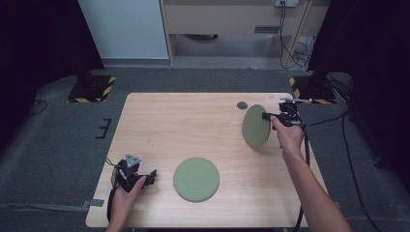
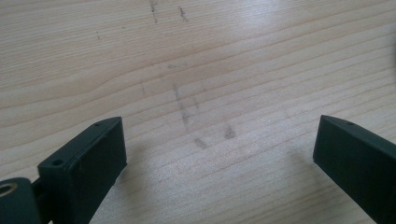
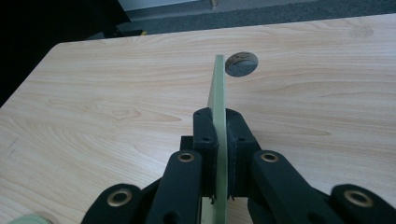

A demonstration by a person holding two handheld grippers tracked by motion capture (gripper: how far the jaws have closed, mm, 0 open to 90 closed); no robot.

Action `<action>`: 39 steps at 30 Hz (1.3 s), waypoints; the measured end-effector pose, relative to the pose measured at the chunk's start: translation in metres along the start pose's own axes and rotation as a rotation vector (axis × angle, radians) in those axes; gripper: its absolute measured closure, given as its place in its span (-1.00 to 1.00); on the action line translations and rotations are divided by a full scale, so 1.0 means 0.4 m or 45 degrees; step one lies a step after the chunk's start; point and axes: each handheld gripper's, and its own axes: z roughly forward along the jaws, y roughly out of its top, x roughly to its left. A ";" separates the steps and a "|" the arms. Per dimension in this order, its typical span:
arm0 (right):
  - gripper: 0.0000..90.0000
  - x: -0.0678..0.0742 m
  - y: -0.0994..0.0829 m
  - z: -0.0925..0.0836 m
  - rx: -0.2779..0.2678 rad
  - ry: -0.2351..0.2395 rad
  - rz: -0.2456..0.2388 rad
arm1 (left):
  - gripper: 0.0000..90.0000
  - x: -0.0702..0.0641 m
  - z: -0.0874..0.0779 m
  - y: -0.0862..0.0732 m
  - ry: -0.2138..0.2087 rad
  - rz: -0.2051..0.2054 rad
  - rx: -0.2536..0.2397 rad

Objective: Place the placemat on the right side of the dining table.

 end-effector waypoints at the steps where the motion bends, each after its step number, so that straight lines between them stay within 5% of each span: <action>1: 0.90 -0.006 0.000 0.000 0.002 -0.001 0.001 | -0.95 0.001 0.000 -0.001 0.003 -0.001 0.002; 12: 0.90 -0.053 -0.001 0.009 0.004 0.001 -0.006 | -0.96 0.011 0.001 -0.007 0.027 -0.019 0.014; 25: 0.90 -0.142 -0.035 0.027 0.021 -0.015 0.065 | -0.97 0.014 -0.001 -0.010 0.041 -0.044 0.016; 39: 0.90 -0.189 -0.064 0.045 0.034 -0.037 0.115 | -0.97 0.014 0.000 -0.010 0.042 -0.048 0.017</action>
